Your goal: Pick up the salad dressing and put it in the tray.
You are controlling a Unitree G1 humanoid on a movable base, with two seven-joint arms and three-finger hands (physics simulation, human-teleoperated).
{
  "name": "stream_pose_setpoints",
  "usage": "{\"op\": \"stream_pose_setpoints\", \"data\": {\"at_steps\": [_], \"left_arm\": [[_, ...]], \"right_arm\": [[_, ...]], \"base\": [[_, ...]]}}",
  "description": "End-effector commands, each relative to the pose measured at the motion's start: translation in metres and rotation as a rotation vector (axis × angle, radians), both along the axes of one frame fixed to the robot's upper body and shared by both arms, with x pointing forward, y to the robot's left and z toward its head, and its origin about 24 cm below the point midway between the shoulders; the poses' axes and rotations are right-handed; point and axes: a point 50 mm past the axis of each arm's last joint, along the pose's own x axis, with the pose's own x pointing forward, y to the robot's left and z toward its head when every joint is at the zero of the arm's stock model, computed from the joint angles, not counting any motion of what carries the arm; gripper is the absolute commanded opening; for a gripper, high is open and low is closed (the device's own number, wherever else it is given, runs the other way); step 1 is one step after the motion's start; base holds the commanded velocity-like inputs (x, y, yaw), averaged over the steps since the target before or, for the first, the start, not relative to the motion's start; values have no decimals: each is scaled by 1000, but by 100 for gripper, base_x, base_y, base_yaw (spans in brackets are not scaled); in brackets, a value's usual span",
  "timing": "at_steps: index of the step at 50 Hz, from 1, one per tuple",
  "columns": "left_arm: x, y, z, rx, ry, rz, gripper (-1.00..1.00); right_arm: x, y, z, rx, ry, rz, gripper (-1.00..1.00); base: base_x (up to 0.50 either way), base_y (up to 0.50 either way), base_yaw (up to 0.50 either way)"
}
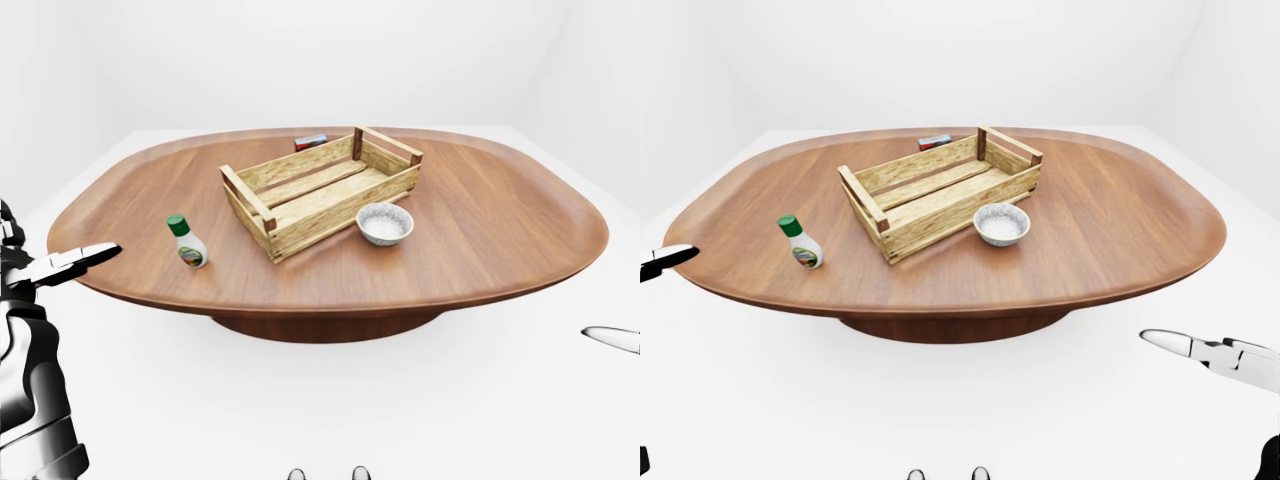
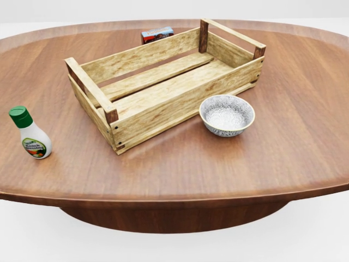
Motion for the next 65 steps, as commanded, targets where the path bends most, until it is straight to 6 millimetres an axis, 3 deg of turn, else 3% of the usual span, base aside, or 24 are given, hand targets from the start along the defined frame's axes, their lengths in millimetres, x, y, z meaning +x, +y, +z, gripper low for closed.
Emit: {"op": "stream_pose_setpoints", "data": {"at_steps": [1,20,35,44,65], "left_arm": [[-3,5,4,2,-8,20,100],[-4,8,3,0,-3,27,100],[-3,8,1,0,7,25,100],[-4,8,2,3,4,24,100],[-1,10,-4,-8,31,24,100]], "right_arm": [[5,-1,-7,-30,74,-44,100],[0,2,-7,-3,48,27,100],[-1,8,-1,-33,25,39,100],[5,7,-9,-31,82,28,100],[0,8,-7,17,29,98,100]], "base": [[13,50,0],[25,47,0],[46,28,0],[45,28,0],[47,20,0]]}}
